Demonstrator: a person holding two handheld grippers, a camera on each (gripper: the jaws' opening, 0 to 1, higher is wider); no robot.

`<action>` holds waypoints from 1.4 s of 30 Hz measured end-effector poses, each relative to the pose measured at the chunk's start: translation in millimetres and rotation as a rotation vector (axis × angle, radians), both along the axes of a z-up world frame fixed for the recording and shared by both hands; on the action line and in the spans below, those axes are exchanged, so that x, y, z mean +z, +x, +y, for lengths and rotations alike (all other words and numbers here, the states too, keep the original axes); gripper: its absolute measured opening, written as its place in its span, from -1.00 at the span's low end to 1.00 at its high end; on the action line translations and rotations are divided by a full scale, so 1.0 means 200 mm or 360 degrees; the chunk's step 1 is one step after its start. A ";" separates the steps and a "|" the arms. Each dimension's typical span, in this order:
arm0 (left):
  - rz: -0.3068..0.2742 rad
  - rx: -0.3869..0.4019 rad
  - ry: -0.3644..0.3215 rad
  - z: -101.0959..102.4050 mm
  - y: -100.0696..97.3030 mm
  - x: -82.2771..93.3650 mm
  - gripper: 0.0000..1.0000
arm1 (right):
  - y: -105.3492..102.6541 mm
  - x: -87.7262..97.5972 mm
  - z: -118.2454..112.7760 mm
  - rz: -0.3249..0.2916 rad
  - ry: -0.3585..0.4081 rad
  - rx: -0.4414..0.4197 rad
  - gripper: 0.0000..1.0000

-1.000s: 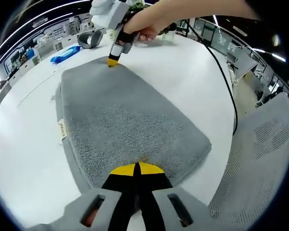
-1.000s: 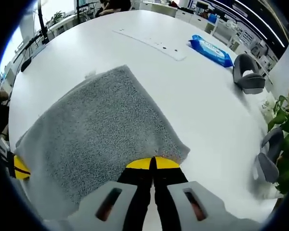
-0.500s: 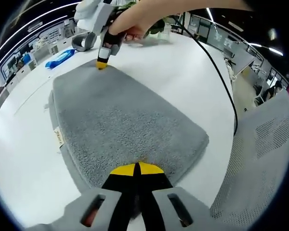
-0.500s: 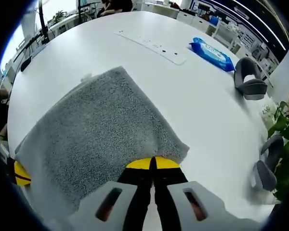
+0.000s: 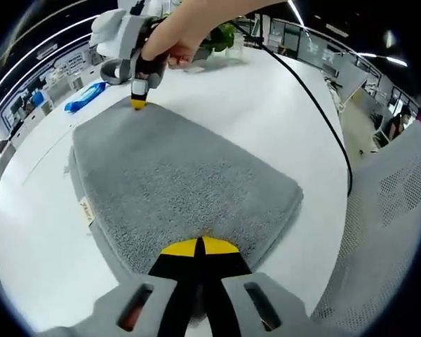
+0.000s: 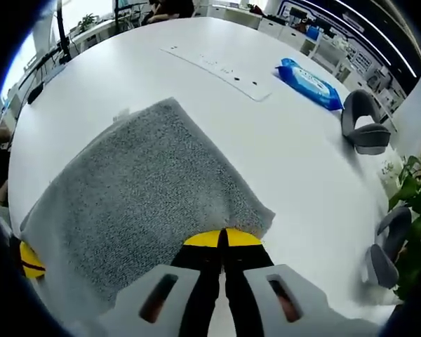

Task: Fold the towel on the table until its edges align and the towel forms a compact rectangular stack.

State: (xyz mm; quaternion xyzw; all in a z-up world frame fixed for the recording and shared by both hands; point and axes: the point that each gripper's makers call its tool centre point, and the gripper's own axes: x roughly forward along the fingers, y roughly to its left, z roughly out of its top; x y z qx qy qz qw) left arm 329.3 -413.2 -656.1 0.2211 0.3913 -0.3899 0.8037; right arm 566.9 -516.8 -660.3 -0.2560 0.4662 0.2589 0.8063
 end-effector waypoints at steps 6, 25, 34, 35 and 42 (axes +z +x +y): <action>-0.0016 0.0008 -0.0029 -0.01 0.04 0.00 -1.00 | 0.05 0.00 0.01 -0.0021 -0.0006 0.0001 -1.00; -0.0049 0.0016 -0.0087 -0.05 0.14 0.00 -1.00 | 0.18 0.00 0.02 -0.0067 -0.0002 -0.0007 -1.00; -0.0064 -0.0003 -0.0058 -0.06 0.15 0.01 -1.00 | 0.18 0.01 0.02 -0.0102 -0.0015 -0.0004 -1.00; -0.0060 -0.0014 -0.0056 -0.06 0.15 0.01 -1.00 | 0.18 0.02 0.02 -0.0098 0.0031 -0.0065 -1.00; -0.0037 -0.0064 0.0025 -0.07 0.15 0.00 -1.00 | 0.20 0.09 0.03 -0.0197 0.0007 0.0000 -1.00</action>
